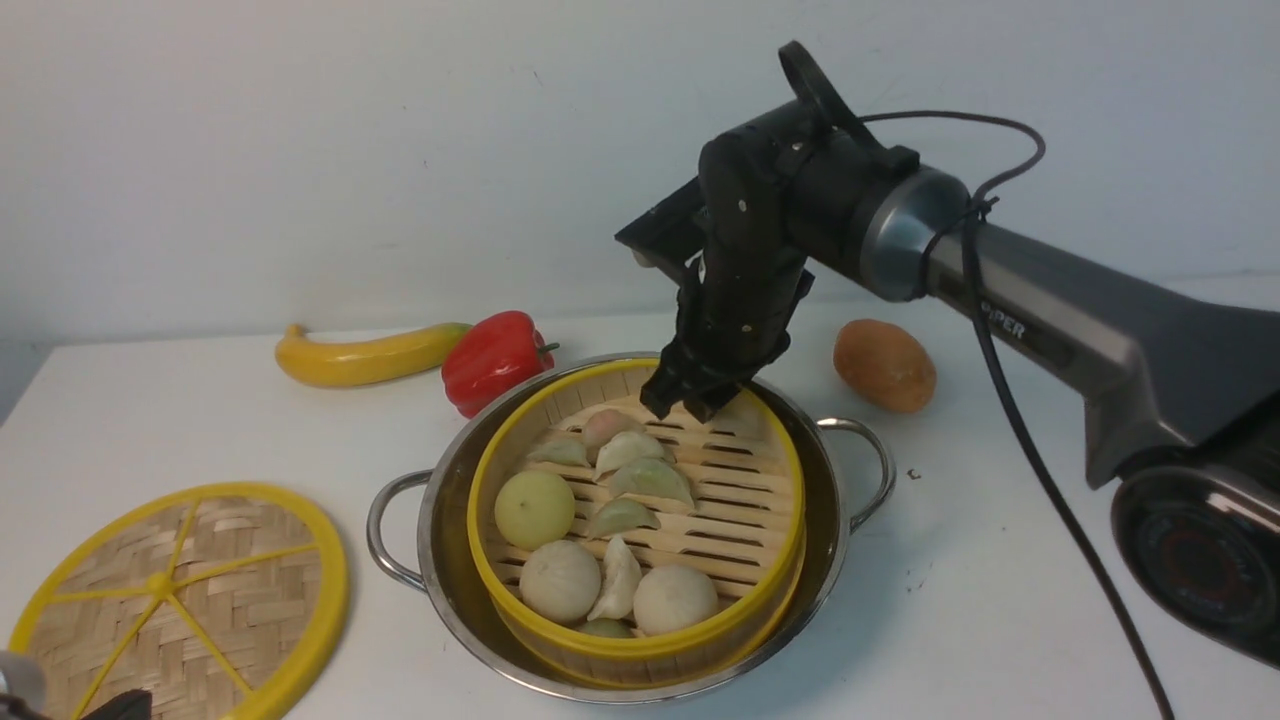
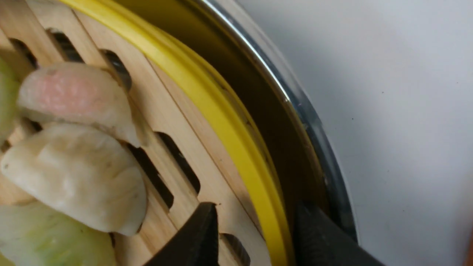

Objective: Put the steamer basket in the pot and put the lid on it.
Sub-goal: Use the right arm to put the steamer into the iron steamer pot in the middle

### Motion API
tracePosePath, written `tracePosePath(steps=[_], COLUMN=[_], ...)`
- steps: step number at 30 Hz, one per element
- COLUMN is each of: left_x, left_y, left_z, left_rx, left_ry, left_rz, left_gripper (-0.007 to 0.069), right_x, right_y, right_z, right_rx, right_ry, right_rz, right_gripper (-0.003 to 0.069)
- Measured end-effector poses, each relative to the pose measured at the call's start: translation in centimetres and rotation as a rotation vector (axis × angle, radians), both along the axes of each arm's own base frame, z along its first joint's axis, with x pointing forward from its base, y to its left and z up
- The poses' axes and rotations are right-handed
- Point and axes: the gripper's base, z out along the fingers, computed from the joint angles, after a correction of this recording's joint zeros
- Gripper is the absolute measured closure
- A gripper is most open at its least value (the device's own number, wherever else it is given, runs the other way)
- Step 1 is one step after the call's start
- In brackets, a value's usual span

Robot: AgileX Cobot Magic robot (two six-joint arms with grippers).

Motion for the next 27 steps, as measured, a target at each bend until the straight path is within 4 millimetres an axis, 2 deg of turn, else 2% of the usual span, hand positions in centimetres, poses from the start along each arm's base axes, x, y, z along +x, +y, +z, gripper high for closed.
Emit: tracePosePath(steps=[10,19,27], left_x=[-0.07,-0.07,-0.07], left_y=[-0.02,-0.02,-0.02], left_z=[-0.10,-0.10,-0.11], left_rx=[0.000,0.000,0.000], left_ry=[0.014,0.014,0.014], left_rz=[-0.003,-0.003,-0.003], left_gripper=[0.0151,0.0151,0.0151], right_x=[0.11,-0.14,-0.32], right_y=[0.05,0.20,0.51], right_z=[-0.53,-0.90,-0.99], right_rx=[-0.020,-0.017,-0.002], right_ry=[-0.006,0.027,0.038], right_rz=[-0.001,0.018,0.009], right_gripper=[0.0499,0.0622,0.0629])
